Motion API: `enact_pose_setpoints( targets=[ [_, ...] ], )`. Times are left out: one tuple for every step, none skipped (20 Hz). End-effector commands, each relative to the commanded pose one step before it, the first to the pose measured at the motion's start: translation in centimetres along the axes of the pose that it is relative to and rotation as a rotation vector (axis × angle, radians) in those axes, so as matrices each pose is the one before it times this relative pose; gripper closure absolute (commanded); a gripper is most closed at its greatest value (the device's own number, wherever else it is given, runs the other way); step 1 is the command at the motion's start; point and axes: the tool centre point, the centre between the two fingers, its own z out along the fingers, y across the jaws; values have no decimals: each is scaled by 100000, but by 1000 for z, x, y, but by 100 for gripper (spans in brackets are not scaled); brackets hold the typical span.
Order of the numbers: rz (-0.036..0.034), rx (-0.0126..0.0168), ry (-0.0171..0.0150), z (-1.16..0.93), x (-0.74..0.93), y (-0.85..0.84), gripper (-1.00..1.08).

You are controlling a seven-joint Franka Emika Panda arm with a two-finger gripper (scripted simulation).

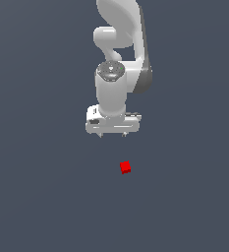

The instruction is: Pick up the red cube and move it to a goal position.

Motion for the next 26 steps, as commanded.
enact_pose_setpoints(
  targets=[
    [0, 0, 0, 0, 0, 1, -92],
    [0, 0, 0, 22, 13, 10, -92],
    [-119, -4, 6, 63, 40, -42, -92],
    [-138, -2, 7, 108, 66, -33, -92],
    [-195, -3, 9, 151, 92, -47, -92],
    [-249, -5, 12, 193, 119, -60, -92],
    [-308, -6, 15, 236, 145, -76, -92],
    [-358, -7, 17, 278, 171, -86, -92],
    [-414, -8, 20, 320, 197, -100, -92],
    [-473, -10, 23, 362, 223, -116, -92],
    [-525, -12, 25, 403, 249, -128, -92],
    [-581, -14, 28, 444, 275, -142, -92],
    [-636, -16, 31, 484, 301, -156, -92],
    [-683, -18, 33, 524, 326, -165, -92],
    [-739, -21, 36, 563, 352, -181, -92],
    [-789, -24, 38, 599, 377, -193, -92],
    [-833, -27, 40, 632, 399, -203, -92],
    [-872, -31, 42, 662, 420, -211, -92],
    [-912, -35, 43, 687, 439, -222, -92],
    [-945, -39, 45, 709, 456, -230, -92],
    [-964, -42, 45, 722, 468, -233, -92],
    [-919, -43, 43, 685, 448, -222, -92],
    [-861, -43, 40, 640, 421, -207, -92],
    [-806, -42, 37, 594, 395, -194, -92],
    [-747, -41, 34, 550, 370, -178, -92],
    [-694, -40, 31, 505, 344, -166, -92]
  ],
)
